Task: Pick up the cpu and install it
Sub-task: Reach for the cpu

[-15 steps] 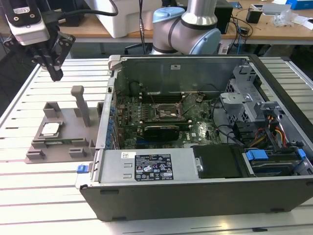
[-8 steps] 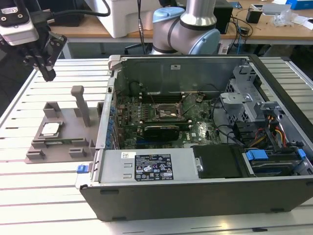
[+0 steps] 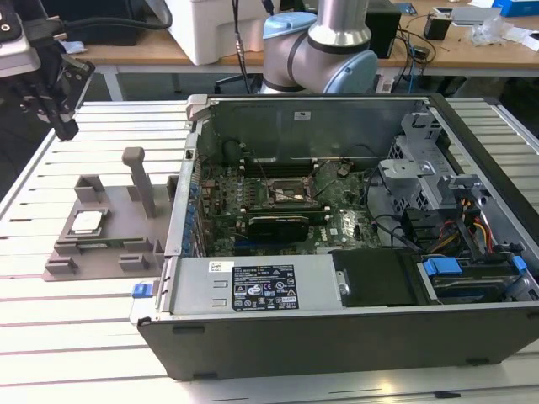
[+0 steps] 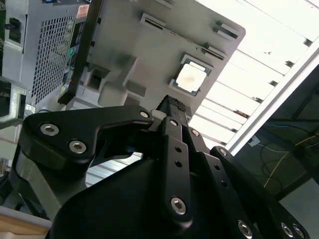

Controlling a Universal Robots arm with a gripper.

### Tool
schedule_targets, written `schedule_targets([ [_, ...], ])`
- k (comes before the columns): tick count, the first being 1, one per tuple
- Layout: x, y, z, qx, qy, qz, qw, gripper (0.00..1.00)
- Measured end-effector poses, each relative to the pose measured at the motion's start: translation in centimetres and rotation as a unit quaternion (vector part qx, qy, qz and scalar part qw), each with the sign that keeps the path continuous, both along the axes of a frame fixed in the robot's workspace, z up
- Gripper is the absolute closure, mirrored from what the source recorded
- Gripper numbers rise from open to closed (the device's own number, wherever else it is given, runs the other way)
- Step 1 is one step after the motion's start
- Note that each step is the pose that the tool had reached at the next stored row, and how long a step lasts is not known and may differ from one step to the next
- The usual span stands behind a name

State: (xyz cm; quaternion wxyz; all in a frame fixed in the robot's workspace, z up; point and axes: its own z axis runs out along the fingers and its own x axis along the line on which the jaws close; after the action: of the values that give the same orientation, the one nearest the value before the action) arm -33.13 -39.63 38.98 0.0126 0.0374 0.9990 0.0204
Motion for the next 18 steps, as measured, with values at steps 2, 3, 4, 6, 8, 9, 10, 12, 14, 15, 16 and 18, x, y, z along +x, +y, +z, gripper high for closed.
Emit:
schedule_targets([
  [2,-0.4,0.01,-0.01,0.0000,0.0000,0.000,1.0000,0.89],
  [3,-0.6,0.01,-0.01,-0.0001,0.0000,0.000,1.0000,0.89],
  [4,-0.8,0.02,-0.02,-0.0001,0.0000,0.000,1.0000,0.89],
  [6,-1.2,0.03,-0.03,-0.0002,0.0000,0.000,1.0000,0.89],
  [8,-1.6,0.05,-0.04,-0.0002,0.0000,0.000,1.0000,0.89],
  [9,-1.9,0.06,-0.05,-0.0003,0.0000,0.000,1.0000,0.89],
  [10,-2.1,0.06,-0.05,-0.0003,0.0000,0.000,1.0000,0.89],
  [12,-2.5,0.07,-0.06,-0.0003,0.0000,0.000,1.0000,0.89],
  [14,-2.8,0.08,-0.07,-0.0003,0.0000,0.000,1.0000,0.89],
  [15,-2.9,0.09,-0.07,-0.0003,0.0000,0.000,1.0000,0.89],
  [16,-3.0,0.10,-0.08,-0.0004,0.0000,0.000,1.0000,0.89],
  [18,-3.3,0.13,-0.08,-0.0005,0.0000,0.000,1.0000,0.89],
])
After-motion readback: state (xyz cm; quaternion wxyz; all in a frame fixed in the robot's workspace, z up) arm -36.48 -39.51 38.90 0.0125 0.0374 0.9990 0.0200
